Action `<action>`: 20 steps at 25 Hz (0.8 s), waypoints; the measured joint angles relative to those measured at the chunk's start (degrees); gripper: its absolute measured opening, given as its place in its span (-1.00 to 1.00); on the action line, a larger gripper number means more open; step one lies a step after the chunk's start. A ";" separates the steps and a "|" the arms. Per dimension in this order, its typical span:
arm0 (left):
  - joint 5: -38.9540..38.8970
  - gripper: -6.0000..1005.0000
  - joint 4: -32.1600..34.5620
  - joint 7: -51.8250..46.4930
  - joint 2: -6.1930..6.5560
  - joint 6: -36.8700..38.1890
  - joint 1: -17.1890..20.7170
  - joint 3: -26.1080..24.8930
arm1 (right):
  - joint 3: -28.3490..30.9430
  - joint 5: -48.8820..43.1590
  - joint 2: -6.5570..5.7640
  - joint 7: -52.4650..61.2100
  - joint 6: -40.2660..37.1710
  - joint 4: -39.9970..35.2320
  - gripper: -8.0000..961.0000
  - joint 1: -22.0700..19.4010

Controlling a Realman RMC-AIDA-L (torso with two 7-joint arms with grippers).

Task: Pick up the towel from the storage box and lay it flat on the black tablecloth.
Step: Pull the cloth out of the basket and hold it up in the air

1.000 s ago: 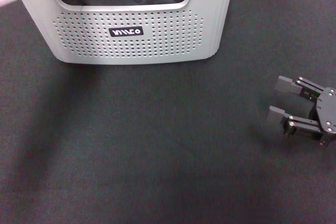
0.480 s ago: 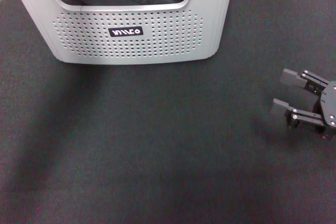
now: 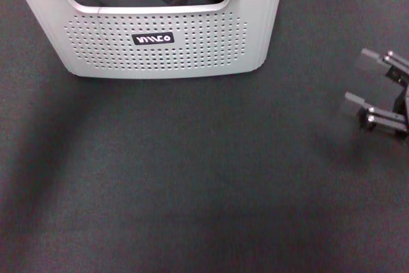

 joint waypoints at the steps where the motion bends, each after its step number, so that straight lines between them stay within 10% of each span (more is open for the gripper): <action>1: -5.62 -0.92 -0.01 0.85 0.12 4.62 -0.60 -3.41 | 0.19 0.03 0.00 -0.05 0.32 -0.89 0.81 -0.09; 8: -18.60 -0.91 -0.47 1.57 0.40 28.68 -1.65 -19.14 | 0.79 0.52 0.74 -3.36 1.27 -9.49 0.81 -0.77; 20: -18.37 -0.90 -8.68 -4.84 0.20 42.09 -5.48 -20.53 | -6.11 0.34 1.13 -13.74 -11.40 -19.25 0.81 -0.17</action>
